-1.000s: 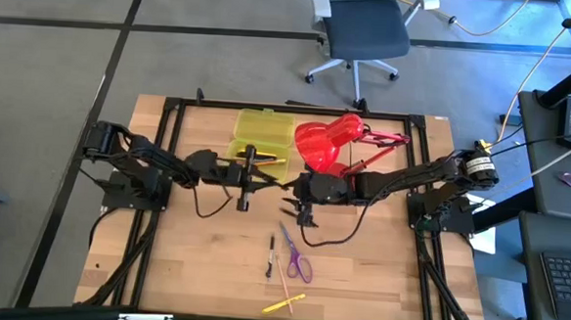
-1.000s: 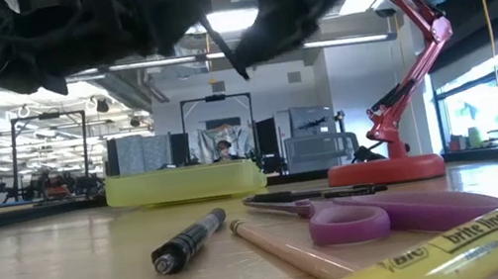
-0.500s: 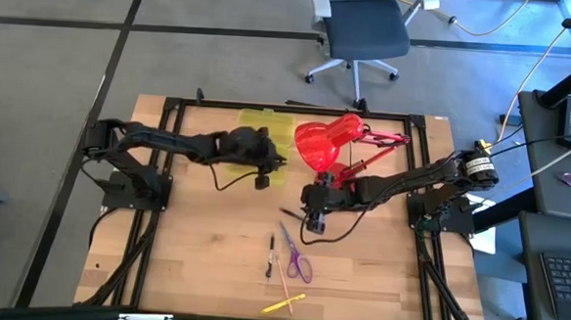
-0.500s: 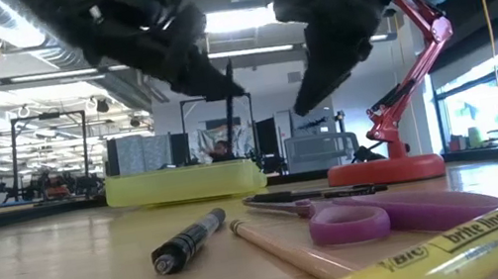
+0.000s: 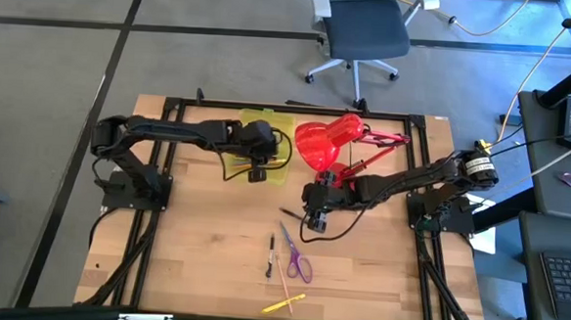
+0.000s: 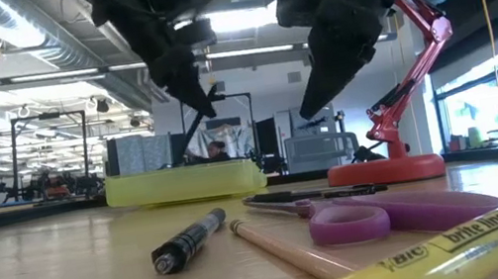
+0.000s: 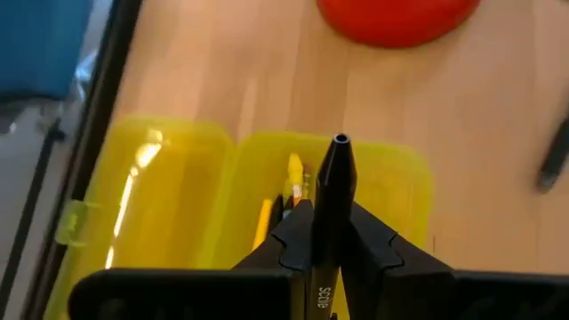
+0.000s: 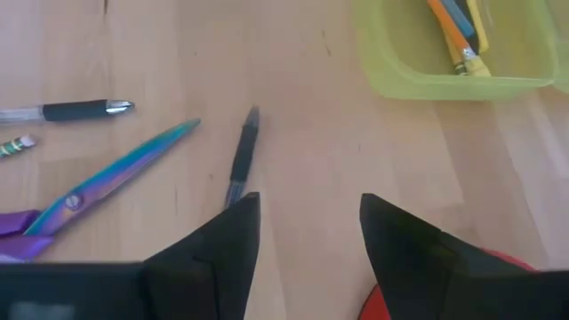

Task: Pick & place school supplies into a supply box
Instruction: Put the black pen into the yellow supply box

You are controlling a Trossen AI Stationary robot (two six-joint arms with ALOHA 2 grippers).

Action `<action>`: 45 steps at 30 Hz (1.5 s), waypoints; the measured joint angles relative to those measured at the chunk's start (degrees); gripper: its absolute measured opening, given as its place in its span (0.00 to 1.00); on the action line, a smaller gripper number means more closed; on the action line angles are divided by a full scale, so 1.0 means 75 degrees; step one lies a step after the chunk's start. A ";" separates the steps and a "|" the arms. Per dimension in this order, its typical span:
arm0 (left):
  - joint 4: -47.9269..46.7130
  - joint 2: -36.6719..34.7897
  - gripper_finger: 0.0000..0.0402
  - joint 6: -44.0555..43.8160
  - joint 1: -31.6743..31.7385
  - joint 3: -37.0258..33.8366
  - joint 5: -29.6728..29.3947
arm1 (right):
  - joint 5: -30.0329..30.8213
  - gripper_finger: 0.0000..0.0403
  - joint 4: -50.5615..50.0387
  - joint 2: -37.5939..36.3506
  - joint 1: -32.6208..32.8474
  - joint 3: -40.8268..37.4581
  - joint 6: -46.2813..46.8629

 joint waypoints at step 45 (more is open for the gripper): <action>-0.1068 0.2224 0.24 -0.0376 0.0775 0.0520 0.0686 | -0.1376 0.49 0.2191 0.0052 0.0226 -0.1976 0.0342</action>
